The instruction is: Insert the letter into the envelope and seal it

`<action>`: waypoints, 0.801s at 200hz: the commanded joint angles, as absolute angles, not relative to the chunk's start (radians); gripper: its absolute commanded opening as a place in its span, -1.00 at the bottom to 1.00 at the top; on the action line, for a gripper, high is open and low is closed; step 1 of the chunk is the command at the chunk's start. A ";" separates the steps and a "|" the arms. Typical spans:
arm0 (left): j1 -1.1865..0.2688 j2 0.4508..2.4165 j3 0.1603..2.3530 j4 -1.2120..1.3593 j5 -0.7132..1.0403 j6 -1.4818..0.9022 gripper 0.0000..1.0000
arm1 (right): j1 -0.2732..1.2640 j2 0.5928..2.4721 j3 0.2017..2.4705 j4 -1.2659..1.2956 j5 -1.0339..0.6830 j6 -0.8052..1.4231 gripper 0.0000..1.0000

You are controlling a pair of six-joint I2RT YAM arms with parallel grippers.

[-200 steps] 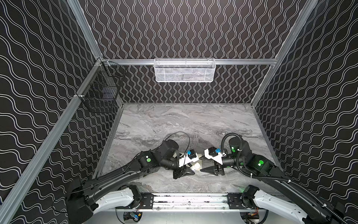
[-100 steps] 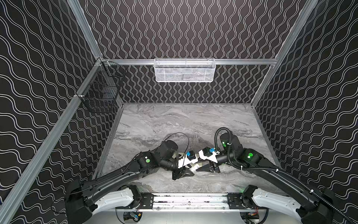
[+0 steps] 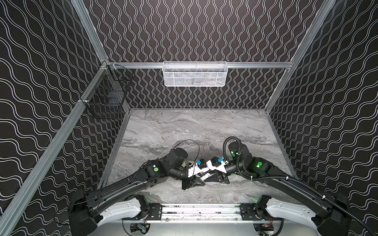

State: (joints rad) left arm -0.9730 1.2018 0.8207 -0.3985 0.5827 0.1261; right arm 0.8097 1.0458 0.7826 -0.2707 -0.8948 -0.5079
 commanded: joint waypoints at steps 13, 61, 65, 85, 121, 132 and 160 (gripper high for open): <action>-0.973 1.206 0.822 -0.364 0.582 0.118 -1.00 | 0.810 1.032 0.769 -0.241 -0.909 -0.493 -0.53; -0.973 1.209 0.825 -0.364 0.551 0.106 -1.00 | 0.810 1.020 0.764 -0.241 -0.887 -0.482 -0.71; -0.973 1.210 0.825 -0.362 0.547 0.104 -1.00 | 0.810 1.020 0.764 -0.240 -0.884 -0.480 -0.75; -0.973 1.214 0.830 -0.359 0.506 0.074 -0.86 | 0.810 1.013 0.766 -0.239 -0.867 -0.473 -0.88; -0.970 1.218 0.855 -0.387 0.358 0.012 -0.14 | 0.802 0.963 0.754 -0.231 -0.771 -0.484 -1.00; -0.969 1.205 0.866 -0.382 0.284 -0.042 0.23 | 0.790 0.935 0.731 -0.174 -0.723 -0.468 -1.00; -0.962 1.132 0.885 -0.336 0.147 -0.198 0.69 | 0.763 0.874 0.678 -0.014 -0.588 -0.437 -1.00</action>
State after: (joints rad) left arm -0.9688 1.1805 0.8669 -0.4015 0.3244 -0.0299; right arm 0.7776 0.9096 0.7071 -0.1829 -0.7197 -0.4622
